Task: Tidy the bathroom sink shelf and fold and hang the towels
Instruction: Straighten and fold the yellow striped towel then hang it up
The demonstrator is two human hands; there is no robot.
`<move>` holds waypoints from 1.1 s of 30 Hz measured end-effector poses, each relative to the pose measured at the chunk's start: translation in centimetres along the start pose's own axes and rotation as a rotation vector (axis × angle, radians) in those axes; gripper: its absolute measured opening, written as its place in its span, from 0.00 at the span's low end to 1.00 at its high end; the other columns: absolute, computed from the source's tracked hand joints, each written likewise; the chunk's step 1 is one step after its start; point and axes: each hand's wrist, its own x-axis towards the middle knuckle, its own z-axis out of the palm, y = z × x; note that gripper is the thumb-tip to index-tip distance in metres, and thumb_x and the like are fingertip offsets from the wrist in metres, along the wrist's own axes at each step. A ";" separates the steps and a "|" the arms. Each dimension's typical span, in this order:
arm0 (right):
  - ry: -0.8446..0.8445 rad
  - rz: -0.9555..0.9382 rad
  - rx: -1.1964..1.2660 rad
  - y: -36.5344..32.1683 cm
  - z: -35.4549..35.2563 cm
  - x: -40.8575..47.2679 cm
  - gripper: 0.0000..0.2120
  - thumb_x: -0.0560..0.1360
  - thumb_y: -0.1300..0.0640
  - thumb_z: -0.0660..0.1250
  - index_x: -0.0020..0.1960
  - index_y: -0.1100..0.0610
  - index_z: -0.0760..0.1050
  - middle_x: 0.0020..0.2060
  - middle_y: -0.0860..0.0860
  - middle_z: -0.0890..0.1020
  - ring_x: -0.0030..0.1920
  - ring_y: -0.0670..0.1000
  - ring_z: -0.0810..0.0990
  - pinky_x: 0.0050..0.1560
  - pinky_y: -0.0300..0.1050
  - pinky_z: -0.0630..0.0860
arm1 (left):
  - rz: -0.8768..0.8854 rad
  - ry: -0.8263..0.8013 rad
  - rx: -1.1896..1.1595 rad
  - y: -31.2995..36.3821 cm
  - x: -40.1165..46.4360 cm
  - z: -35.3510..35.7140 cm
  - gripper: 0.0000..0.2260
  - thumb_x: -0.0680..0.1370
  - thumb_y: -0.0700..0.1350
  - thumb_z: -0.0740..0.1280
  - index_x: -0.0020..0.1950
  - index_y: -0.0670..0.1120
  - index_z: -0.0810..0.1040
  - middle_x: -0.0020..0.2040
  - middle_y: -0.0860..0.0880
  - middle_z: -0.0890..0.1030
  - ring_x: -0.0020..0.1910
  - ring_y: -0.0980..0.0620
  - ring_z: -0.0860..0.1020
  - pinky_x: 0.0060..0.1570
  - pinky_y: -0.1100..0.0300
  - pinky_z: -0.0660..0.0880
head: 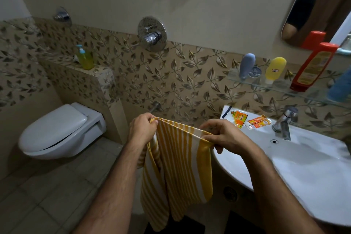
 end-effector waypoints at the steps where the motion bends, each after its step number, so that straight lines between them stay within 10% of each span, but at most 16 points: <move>1: -0.003 0.012 0.008 0.0 0.0 -0.1 0.06 0.77 0.56 0.70 0.54 0.52 0.79 0.33 0.56 0.84 0.27 0.51 0.80 0.29 0.44 0.77 | -0.003 -0.004 -0.002 -0.1 0.0 -0.1 0.09 0.78 0.48 0.66 0.55 0.48 0.81 0.53 0.48 0.83 0.54 0.47 0.79 0.54 0.53 0.76; 24: 0.209 -0.030 -0.098 0.9 1.4 -0.1 0.06 0.75 0.53 0.72 0.40 0.52 0.81 0.45 0.49 0.77 0.47 0.47 0.77 0.42 0.38 0.74 | -0.010 -0.063 -0.004 -0.3 0.3 -2.2 0.07 0.78 0.48 0.66 0.54 0.51 0.81 0.52 0.50 0.81 0.53 0.50 0.77 0.48 0.59 0.71; 33: 0.470 0.237 0.547 -0.4 2.8 0.9 0.12 0.77 0.65 0.65 0.58 0.55 0.79 0.41 0.55 0.80 0.32 0.51 0.78 0.32 0.45 0.78 | -0.110 0.108 -0.408 -1.5 -1.0 0.0 0.24 0.74 0.46 0.74 0.68 0.43 0.75 0.59 0.41 0.81 0.52 0.50 0.78 0.55 0.55 0.75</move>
